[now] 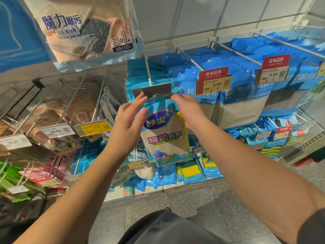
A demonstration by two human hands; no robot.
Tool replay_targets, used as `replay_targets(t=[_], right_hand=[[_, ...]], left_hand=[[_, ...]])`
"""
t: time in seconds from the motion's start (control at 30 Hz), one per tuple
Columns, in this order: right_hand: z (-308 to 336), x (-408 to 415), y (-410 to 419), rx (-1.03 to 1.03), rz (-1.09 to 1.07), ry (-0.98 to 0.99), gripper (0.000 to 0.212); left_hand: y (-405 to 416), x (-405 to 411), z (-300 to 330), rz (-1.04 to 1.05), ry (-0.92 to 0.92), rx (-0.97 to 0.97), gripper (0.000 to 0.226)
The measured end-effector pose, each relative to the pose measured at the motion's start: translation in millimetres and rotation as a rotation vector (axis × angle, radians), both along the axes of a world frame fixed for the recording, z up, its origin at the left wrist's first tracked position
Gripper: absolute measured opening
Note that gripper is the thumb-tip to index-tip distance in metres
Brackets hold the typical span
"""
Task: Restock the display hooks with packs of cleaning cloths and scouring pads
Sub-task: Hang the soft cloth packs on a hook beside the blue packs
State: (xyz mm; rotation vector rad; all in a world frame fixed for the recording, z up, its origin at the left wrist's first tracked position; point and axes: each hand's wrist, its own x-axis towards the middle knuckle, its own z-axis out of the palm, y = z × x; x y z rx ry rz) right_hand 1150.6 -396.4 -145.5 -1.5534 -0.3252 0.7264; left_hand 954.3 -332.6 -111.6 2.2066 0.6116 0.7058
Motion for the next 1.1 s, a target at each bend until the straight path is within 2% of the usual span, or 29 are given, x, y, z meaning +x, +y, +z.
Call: replay_targets(t=[0.43,0.57,0.67,0.8,0.93,1.1], right_hand=[[11.0,-3.1,1.5,0.05,-0.009,0.1,0.017],[11.8,-2.6,6.8,-0.007,-0.042,0.056,0.024],[9.1,-2.2,6.1,-0.054,-0.032,-0.012,0.015],[6.4,0.7,8.1,-0.02,-0.014,-0.054,0.009],[-2.1,2.2,5.0,-0.005,-0.01,-0.05,0.019],[-15.8,4.4,8.5,0.005,-0.031,-0.045,0.02]], left_hand=[[-2.4,1.0,3.8,0.024,-0.004,-0.003,0.039],[-1.8,1.9,4.1,0.022,0.004,0.016,0.038],[-2.6,2.1,4.5,0.029,0.013,0.001,0.039],[-1.7,1.6,1.3,0.01,0.003,0.01,0.037],[0.7,1.1,-3.5,-0.011,0.009,0.004,0.036],[6.3,3.6,-9.1,-0.028,0.005,0.047,0.038]])
